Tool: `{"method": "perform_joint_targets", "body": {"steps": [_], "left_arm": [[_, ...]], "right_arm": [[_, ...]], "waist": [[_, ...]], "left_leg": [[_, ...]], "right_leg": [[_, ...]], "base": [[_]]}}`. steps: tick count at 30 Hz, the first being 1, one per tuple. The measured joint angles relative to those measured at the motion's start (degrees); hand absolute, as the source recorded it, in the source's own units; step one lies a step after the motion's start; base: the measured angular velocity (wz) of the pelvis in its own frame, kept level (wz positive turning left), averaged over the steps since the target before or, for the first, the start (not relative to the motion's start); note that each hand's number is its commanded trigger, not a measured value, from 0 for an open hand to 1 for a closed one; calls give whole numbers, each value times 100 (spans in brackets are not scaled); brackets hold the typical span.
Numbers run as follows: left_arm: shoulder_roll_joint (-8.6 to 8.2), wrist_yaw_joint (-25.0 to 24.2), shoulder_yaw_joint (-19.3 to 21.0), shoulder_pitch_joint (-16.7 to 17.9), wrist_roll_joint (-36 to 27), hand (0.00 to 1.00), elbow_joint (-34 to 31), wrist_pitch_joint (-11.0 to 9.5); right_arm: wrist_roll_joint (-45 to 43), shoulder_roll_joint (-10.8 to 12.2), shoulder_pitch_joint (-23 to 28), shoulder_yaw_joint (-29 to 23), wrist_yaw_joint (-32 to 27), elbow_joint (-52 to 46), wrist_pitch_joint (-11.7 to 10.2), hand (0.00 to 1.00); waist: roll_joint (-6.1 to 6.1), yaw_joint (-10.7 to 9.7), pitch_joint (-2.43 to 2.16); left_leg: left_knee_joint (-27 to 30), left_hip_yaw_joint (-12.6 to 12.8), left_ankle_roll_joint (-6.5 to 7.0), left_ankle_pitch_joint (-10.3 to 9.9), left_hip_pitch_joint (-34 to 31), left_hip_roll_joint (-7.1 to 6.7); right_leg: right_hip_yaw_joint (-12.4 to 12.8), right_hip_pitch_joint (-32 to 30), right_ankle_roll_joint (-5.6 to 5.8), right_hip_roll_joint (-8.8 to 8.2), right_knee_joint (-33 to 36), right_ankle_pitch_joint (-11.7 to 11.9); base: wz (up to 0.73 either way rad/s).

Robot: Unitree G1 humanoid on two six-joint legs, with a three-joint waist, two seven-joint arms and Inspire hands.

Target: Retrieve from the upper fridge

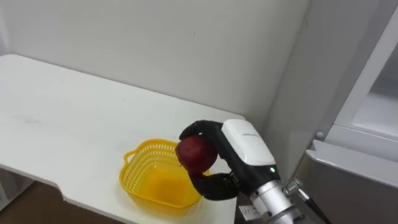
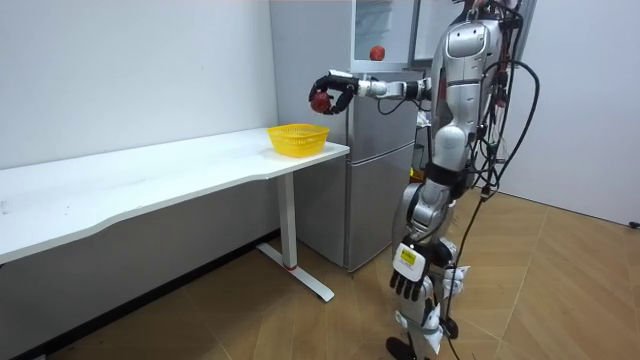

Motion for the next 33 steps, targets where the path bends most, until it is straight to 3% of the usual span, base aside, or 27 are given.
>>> {"method": "perform_joint_targets", "body": {"steps": [4,12,16,17,18,19,24,33], "left_arm": [[31,-83,-3,2,122,0,-51,27],[31,-251,-3,24,293,0,-92,41],[2,-270,-4,9,317,0,-222,86],[-3,-270,-4,11,319,0,-223,93],[-13,-270,-4,20,319,0,-228,119],[-18,-270,-4,24,320,0,-245,143],[-29,-275,-3,51,320,0,-390,153],[-33,-279,-3,65,350,0,-392,161]], "right_arm": [[12,7,-176,84,28,478,56,100],[59,34,-175,146,51,902,55,100],[198,43,-175,202,130,1309,131,100],[198,49,-174,215,174,1327,147,86],[197,58,-175,251,228,1336,178,57],[198,65,-175,259,267,1337,179,2],[198,73,-175,259,288,1399,188,0],[217,238,-176,258,294,1463,245,0]], "waist": [[24,117,16],[76,159,48],[87,277,43],[83,278,40],[83,278,40],[81,280,38],[71,430,31],[38,464,9]], "left_leg": [[43,-58,-2,1,-33,-3],[42,-191,-1,1,-56,-18],[50,-251,-1,1,-63,-30],[53,-262,-1,1,-68,-33],[61,-285,-1,1,-81,-35],[86,-299,-1,1,-114,-39],[129,-312,1,2,-128,-67],[138,-315,14,10,-133,-105]], "right_leg": [[-65,8,0,-1,-7,0],[-207,42,1,-11,-6,-1],[-251,57,19,-17,-4,-11],[-259,56,21,-19,-2,-13],[-307,56,22,-22,-2,-14],[-362,51,23,-27,-2,-14],[-389,47,36,-56,-2,-24],[-393,70,57,-92,6,-39]], "base": [[7],[9],[7],[12],[10],[10],[2],[1]]}}
